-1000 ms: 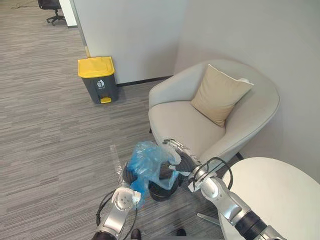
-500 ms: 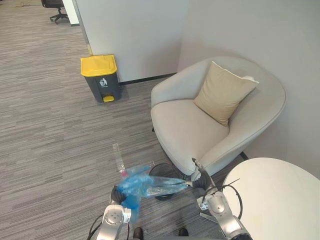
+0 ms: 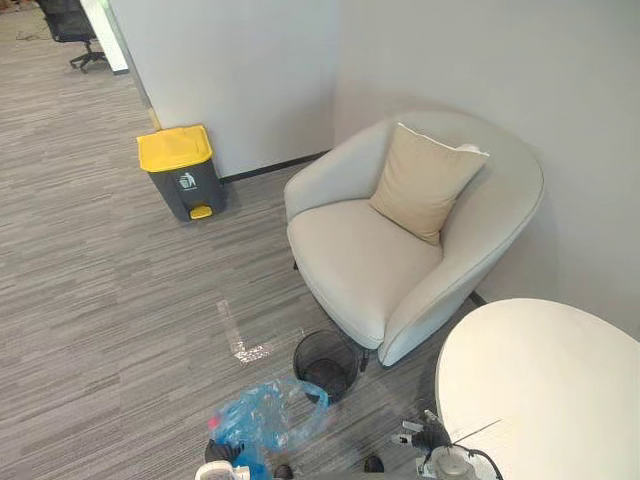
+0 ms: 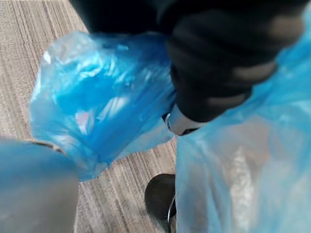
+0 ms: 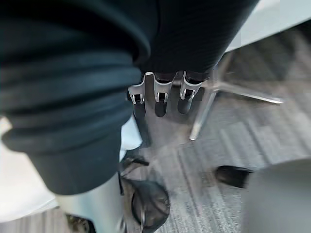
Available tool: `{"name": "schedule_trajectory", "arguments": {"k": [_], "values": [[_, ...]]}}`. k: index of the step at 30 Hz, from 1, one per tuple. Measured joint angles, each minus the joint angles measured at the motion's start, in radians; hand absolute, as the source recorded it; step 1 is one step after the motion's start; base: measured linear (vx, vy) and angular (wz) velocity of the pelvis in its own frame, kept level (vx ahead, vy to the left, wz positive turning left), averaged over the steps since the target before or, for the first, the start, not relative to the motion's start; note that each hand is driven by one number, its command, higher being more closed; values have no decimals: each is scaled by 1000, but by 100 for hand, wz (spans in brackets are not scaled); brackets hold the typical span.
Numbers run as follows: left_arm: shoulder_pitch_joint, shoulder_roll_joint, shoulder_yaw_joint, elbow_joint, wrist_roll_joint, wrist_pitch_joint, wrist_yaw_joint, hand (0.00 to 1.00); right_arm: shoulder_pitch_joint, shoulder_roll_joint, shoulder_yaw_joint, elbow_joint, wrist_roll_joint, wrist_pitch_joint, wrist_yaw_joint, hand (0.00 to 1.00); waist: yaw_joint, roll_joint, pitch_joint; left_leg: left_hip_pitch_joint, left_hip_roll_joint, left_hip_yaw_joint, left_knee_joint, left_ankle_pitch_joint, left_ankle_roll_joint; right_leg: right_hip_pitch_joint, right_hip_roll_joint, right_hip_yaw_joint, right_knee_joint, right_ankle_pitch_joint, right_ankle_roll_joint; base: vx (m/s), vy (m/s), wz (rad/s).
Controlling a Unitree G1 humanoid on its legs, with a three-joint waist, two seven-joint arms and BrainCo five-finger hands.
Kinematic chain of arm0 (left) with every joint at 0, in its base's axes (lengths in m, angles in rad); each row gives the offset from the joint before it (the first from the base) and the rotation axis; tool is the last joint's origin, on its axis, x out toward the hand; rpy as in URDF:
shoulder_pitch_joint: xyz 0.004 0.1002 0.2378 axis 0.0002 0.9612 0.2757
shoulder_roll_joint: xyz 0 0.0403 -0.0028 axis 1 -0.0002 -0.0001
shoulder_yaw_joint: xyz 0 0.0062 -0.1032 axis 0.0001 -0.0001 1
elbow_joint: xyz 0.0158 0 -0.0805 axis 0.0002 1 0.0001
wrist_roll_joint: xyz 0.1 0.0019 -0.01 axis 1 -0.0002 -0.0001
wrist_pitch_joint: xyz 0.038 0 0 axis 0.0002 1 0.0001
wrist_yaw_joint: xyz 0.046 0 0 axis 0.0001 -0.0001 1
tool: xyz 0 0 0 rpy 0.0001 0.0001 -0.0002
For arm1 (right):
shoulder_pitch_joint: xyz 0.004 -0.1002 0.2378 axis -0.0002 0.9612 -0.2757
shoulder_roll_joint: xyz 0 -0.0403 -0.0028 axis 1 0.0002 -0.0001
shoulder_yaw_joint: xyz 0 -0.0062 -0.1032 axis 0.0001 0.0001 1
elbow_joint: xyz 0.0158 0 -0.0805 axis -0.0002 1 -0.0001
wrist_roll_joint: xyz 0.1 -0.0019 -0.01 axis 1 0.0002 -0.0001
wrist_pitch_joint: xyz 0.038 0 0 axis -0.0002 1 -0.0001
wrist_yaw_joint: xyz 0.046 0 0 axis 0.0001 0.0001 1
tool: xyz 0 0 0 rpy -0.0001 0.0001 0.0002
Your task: Gather rubbish on tea table into small bin, then transfer packed bag to large trash can.
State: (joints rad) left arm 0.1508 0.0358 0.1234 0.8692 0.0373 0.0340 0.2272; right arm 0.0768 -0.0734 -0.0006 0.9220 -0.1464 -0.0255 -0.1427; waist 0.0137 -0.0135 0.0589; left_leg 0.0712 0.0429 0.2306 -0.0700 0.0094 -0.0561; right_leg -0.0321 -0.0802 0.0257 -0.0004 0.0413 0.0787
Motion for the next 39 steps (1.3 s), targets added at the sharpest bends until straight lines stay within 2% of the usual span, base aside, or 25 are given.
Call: {"name": "schedule_trajectory", "arguments": {"k": [2,4,5,6,8,9,10,11,12,13,14,15,17,18,19,21,22,24,25,26,27,30,33,35,39], "values": [[-13,-13,28,7,1,0,-2,100,-11,21,-3,-3,0,4,-13,0,17,-3,17,-11,7,41,60,-33,6,-19,3,39,32,-3,4,-53,25,-56],[-29,-20,52,-4,-4,0,-11,100,-23,44,-17,-8,2,7,-28,0,16,-8,15,-98,25,65,169,-67,32,-60,-15,15,70,-34,11,-72,15,-21],[-34,-33,54,-25,-9,-3,-11,100,-35,55,-18,-7,11,9,-33,0,20,-3,21,-136,40,65,203,-78,34,-109,-26,-32,157,-75,-8,-55,-12,8],[-40,-38,59,-35,-20,-7,-11,100,-47,69,-19,-7,26,9,-34,0,22,-7,29,-145,47,57,230,-82,35,-164,-42,-60,332,-129,-37,6,-33,17],[-35,-40,68,-43,-22,-7,-8,100,-48,99,-28,-7,38,8,-34,0,29,-16,36,-168,50,35,268,-82,34,-166,-66,-61,538,-217,-9,1,-104,44],[-33,-42,78,-64,-22,-7,-6,100,-49,108,-30,-9,40,7,-34,0,31,-32,30,-188,52,23,287,-82,34,-147,-80,-60,596,-268,11,-69,-170,64],[-30,-44,79,-77,-22,-8,-2,100,-50,113,-31,-9,40,7,-34,0,39,-39,25,-199,53,9,300,-80,30,-129,-88,-58,613,-302,21,-50,-233,52],[-32,-46,76,-88,-22,-9,7,100,-50,115,-37,-9,40,6,-35,0,54,-55,19,-216,55,3,318,-71,15,-99,-85,-56,532,-329,30,-69,-245,18],[-40,-50,75,-88,-23,-9,11,100,-62,111,-38,-11,42,6,-37,0,73,-46,14,-230,69,1,312,-56,-7,-70,-56,-64,442,-338,22,-88,-224,-7],[-41,-63,74,-87,-25,-10,12,100,-82,101,-40,-16,47,6,-41,0,84,-19,15,-244,87,-8,301,-42,-24,-49,-32,-72,377,-329,-8,-180,-181,2],[-43,-87,69,-80,-31,-9,13,100,-98,83,-43,-29,62,6,-48,0,76,17,29,-258,109,-42,282,-12,-31,-34,-4,-107,324,-294,-29,-219,-142,37],[-43,-92,41,-73,-40,-8,12,100,-95,83,-42,-37,72,6,-54,0,66,39,30,-263,115,-65,242,30,-41,-35,9,-134,310,-279,-38,-219,-137,64],[-44,-92,33,-73,-41,-8,12,100,-94,85,-43,-37,78,8,-68,0,58,54,39,-253,120,-94,171,81,-48,-40,18,-177,311,-272,-51,-216,-113,62],[-40,-97,40,-75,-41,-9,13,100,-94,83,-43,-37,78,9,-74,0,57,57,43,-244,123,-97,134,81,-53,-42,19,-204,309,-265,-62,-232,-78,66],[-43,-94,54,-79,-41,-10,14,100,-99,80,-51,-38,78,9,-77,0,56,42,50,-246,121,-69,141,72,-40,-42,-5,-232,301,-255,-76,-171,-19,56],[-49,-90,55,-83,-41,-12,14,100,-102,79,-61,-38,79,9,-82,0,57,26,59,-248,108,-33,246,56,-16,-42,-36,-247,302,-246,-76,-133,57,46],[-50,-90,54,-77,-40,-16,14,100,-97,79,-69,-38,80,8,-88,0,46,11,57,-245,93,4,356,-23,0,-46,-76,-277,303,-236,-63,-166,115,58],[-65,-92,29,-54,-39,-19,8,100,-84,79,-94,-38,80,8,-92,0,37,9,54,-232,105,68,465,-127,-1,-55,-112,-311,290,-216,-40,-113,183,75],[-76,-92,28,-41,-38,-18,7,100,-72,80,-116,-37,81,9,-94,0,35,20,50,-206,113,97,423,-181,-2,-56,-115,-328,269,-192,-15,-35,241,60],[-78,-93,31,-39,-37,-18,7,100,-73,83,-120,-36,81,9,-94,0,35,28,48,-203,109,101,406,-189,4,-57,-114,-330,267,-188,-9,-34,271,46],[-83,-83,41,-30,-36,-18,9,100,-70,98,-141,-31,83,14,-94,0,36,2,55,-201,85,110,364,-177,9,-54,-119,-327,237,-165,2,-34,159,18],[-80,-42,26,-5,-20,-18,8,100,-59,134,-147,5,88,14,-93,0,37,-35,32,-150,12,115,237,-122,36,-27,-143,-298,135,-107,7,-37,171,3],[-85,-27,-10,28,-13,-21,6,100,-60,133,-166,33,87,13,-95,0,31,-34,29,-121,-27,105,173,-105,52,-6,-156,-281,107,-94,9,-35,129,13],[-91,-11,-28,49,-8,-21,6,100,-64,133,-175,48,88,13,-95,0,29,-43,23,-115,-47,90,120,-78,47,-8,-156,-272,91,-94,9,-6,65,18],[-90,12,-25,73,-7,-23,6,100,-85,129,-198,81,81,17,-94,0,30,-38,26,-85,-68,87,54,-50,51,-7,-157,-268,73,-95,18,38,45,3]]}}
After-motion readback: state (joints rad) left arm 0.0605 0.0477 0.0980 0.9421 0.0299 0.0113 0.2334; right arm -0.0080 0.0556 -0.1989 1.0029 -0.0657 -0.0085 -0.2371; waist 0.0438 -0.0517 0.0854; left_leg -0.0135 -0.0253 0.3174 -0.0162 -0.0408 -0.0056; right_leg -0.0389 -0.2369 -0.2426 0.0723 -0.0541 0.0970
